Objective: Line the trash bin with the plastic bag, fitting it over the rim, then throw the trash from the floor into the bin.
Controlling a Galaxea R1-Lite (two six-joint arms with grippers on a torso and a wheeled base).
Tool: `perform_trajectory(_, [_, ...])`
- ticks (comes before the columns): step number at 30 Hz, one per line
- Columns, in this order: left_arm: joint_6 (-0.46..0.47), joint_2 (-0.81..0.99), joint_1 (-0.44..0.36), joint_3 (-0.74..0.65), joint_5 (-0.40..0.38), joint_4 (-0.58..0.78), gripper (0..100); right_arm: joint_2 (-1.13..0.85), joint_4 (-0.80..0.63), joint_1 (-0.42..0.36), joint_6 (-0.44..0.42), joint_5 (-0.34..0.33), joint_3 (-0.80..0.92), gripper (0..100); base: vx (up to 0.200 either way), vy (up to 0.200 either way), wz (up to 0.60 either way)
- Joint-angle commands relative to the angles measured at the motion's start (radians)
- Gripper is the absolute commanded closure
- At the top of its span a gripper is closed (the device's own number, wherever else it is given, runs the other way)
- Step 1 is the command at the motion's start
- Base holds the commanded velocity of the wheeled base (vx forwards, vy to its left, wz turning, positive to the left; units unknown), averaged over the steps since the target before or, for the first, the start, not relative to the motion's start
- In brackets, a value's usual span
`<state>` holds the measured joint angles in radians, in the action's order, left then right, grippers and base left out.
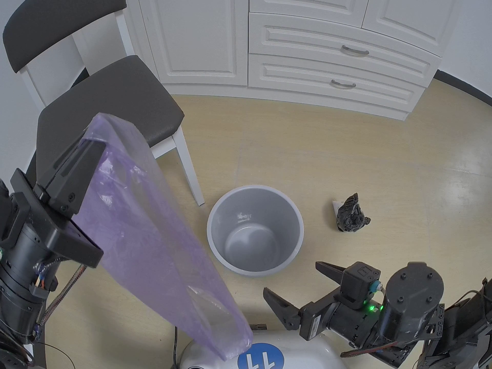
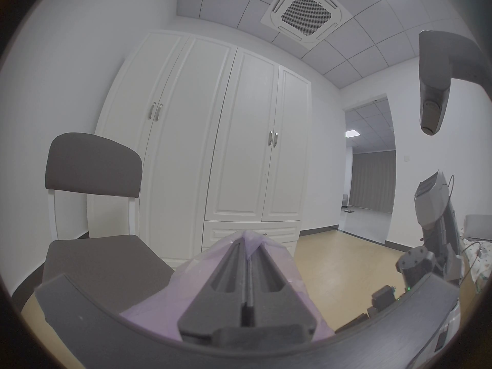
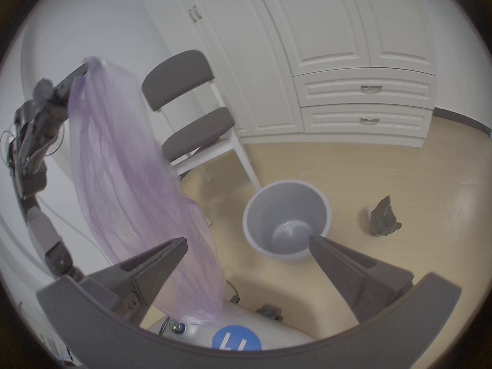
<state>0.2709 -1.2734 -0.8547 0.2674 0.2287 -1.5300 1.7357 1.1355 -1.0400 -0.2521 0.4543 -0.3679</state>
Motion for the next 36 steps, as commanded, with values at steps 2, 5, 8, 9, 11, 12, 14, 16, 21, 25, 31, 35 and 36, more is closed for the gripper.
perform_trajectory(2, [-0.001, -0.026, 0.009, 0.009, 0.006, 0.001, 100, -0.027, -0.007, -0.025, 0.007, -0.003, 0.033, 0, 0.000, 0.000, 0.00])
perform_trajectory(5, [-0.001, -0.041, 0.009, 0.024, 0.029, 0.001, 100, -0.056, -0.019, -0.058, 0.010, -0.028, 0.055, 0, 0.000, 0.000, 0.00])
perform_trajectory(8, [-0.001, -0.052, 0.009, 0.042, 0.067, 0.001, 100, -0.055, -0.034, -0.100, 0.007, -0.043, 0.063, 0, 0.000, 0.000, 0.00])
perform_trajectory(9, [-0.002, -0.052, 0.009, 0.045, 0.070, 0.001, 100, -0.048, -0.036, -0.112, 0.004, -0.046, 0.063, 0, 0.000, 0.000, 0.00])
perform_trajectory(11, [-0.002, -0.052, 0.009, 0.047, 0.073, -0.001, 100, -0.019, -0.034, -0.137, -0.004, -0.052, 0.060, 0, 0.000, 0.000, 0.00])
perform_trajectory(12, [-0.002, -0.052, 0.009, 0.050, 0.075, -0.001, 100, 0.030, -0.020, -0.152, -0.012, -0.055, 0.052, 0, 0.000, 0.000, 0.00])
perform_trajectory(14, [-0.001, -0.050, 0.009, 0.055, 0.078, -0.001, 100, 0.090, -0.008, -0.160, -0.035, -0.054, 0.026, 0, 0.000, 0.000, 0.00])
perform_trajectory(16, [-0.001, -0.050, 0.009, 0.055, 0.078, -0.001, 100, 0.093, -0.007, -0.161, -0.036, -0.054, 0.024, 0, 0.000, 0.000, 0.00])
perform_trajectory(21, [-0.001, -0.050, 0.013, 0.073, 0.093, -0.001, 100, 0.219, 0.020, -0.163, -0.072, -0.058, -0.042, 0, 0.000, 0.000, 0.00])
perform_trajectory(25, [-0.001, -0.044, 0.013, 0.075, 0.093, -0.001, 100, 0.298, 0.046, -0.163, -0.110, -0.055, -0.100, 0, 0.000, 0.000, 0.00])
perform_trajectory(31, [0.005, -0.029, 0.014, 0.081, 0.093, -0.001, 100, 0.349, 0.069, -0.135, -0.127, -0.045, -0.158, 0, 0.000, 0.000, 0.00])
perform_trajectory(35, [0.007, -0.018, 0.014, 0.082, 0.093, -0.001, 100, 0.350, 0.069, -0.107, -0.138, -0.042, -0.192, 0, 0.000, 0.000, 0.00])
perform_trajectory(36, [0.007, -0.018, 0.014, 0.084, 0.093, -0.001, 100, 0.355, 0.069, -0.100, -0.138, -0.042, -0.195, 0, 0.000, 0.000, 0.00])
